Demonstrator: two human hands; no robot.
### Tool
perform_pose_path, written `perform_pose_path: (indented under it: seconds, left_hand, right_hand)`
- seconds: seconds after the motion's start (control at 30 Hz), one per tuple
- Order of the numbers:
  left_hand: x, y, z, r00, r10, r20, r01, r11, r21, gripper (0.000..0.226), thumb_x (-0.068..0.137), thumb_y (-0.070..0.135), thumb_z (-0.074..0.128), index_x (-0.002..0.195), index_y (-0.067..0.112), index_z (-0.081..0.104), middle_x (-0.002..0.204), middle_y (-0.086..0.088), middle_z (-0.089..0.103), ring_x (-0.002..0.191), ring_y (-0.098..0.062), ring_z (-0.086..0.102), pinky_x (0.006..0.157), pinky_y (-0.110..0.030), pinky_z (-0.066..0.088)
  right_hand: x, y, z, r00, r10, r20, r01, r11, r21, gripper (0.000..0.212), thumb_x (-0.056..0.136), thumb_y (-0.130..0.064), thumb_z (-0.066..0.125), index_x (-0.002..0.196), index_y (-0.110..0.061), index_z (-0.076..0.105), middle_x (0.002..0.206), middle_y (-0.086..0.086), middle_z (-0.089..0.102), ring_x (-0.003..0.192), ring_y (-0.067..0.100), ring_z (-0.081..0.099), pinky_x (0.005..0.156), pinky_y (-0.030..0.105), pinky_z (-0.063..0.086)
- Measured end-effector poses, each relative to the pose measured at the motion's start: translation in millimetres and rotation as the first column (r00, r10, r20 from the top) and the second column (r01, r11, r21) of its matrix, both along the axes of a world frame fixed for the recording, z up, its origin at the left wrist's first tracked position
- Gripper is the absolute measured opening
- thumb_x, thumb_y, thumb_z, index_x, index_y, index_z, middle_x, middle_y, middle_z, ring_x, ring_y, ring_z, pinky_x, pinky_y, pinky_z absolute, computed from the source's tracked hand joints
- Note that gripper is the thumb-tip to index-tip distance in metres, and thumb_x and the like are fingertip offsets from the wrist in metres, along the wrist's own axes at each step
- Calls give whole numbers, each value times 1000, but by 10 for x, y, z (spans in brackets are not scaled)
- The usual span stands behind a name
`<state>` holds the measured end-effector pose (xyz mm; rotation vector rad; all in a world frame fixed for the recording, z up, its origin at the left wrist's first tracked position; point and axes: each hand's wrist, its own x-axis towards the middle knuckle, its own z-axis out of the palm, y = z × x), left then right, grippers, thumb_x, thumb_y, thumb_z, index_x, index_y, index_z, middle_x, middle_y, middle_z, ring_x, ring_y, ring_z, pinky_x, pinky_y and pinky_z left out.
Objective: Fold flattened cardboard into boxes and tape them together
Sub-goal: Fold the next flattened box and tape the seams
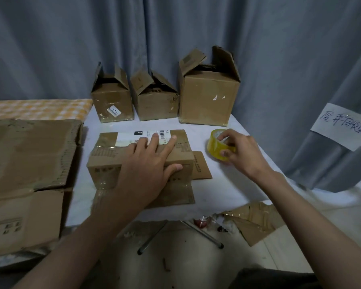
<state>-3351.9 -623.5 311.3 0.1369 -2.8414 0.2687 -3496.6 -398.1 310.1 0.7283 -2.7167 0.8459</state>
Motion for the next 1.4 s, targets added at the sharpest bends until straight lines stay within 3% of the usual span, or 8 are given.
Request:
perform_pose_path:
  seconds: [0.33,0.43,0.53,0.7,1.1,1.23,1.3,1.4]
  left_hand:
    - [-37,16,-62,997,-75,5,74,993,95,83,88,65,-4,158,22,9,165,0,7,152,-18,8,121,-33,9]
    - [-33,20,-55,998,-68,-3,68,993,93,83,88,66,-3,158,23,9,165,0,9,152,-17,10,121,-33,11]
    - [-32,30,-46,997,-71,-13,72,991,115,84,87,67,-2,158,23,11,165,0,11,151,-17,12,121,-34,12]
    - [-10,5,-60,998,-62,-28,65,989,135,80,91,66,8,158,22,9,165,2,9,152,-15,9,121,-32,11]
    - [209,-556,66,959,285,1,-245,824,510,70,103,48,22,155,3,13,164,-15,6,151,-29,4,122,-43,7]
    - [274,-608,127,951,302,69,-277,730,625,72,103,47,34,153,-1,15,161,-21,15,147,-33,20,116,-42,24]
    - [295,-660,161,948,300,102,-287,680,675,56,100,45,44,137,3,38,139,-19,46,125,-35,48,97,-45,44]
    - [348,-696,174,946,318,58,-239,568,788,31,96,37,57,110,12,46,108,-6,55,96,-25,53,74,-35,40]
  right_hand:
    - [63,-94,34,1000,19,19,-20,995,93,33,83,-5,74,113,-16,67,107,3,66,107,23,59,83,25,41]
    - [210,-321,153,992,14,-126,-22,998,-61,21,92,-17,68,112,-17,74,112,-1,72,107,11,58,86,17,39]
    - [363,-637,235,1000,26,-5,-27,967,-253,24,97,-26,62,114,-17,76,109,-3,76,96,-6,60,77,1,36]
    - [407,-1027,136,956,15,294,44,980,-193,41,105,-37,43,120,-11,70,120,14,70,117,33,58,96,35,43]
    - [335,-1076,0,911,-19,413,149,946,-286,46,107,-37,37,111,-5,69,115,17,66,108,32,58,86,33,40]
    - [335,-1058,-2,891,7,453,154,935,-318,46,107,-39,37,99,-6,69,104,10,66,102,27,58,92,37,43]
    - [316,-1053,0,885,14,466,157,932,-326,45,107,-40,37,94,-10,68,104,9,67,102,26,59,95,39,45]
    - [272,-1080,7,873,32,487,150,932,-329,46,106,-43,36,99,-12,69,111,9,69,107,28,61,101,43,46]
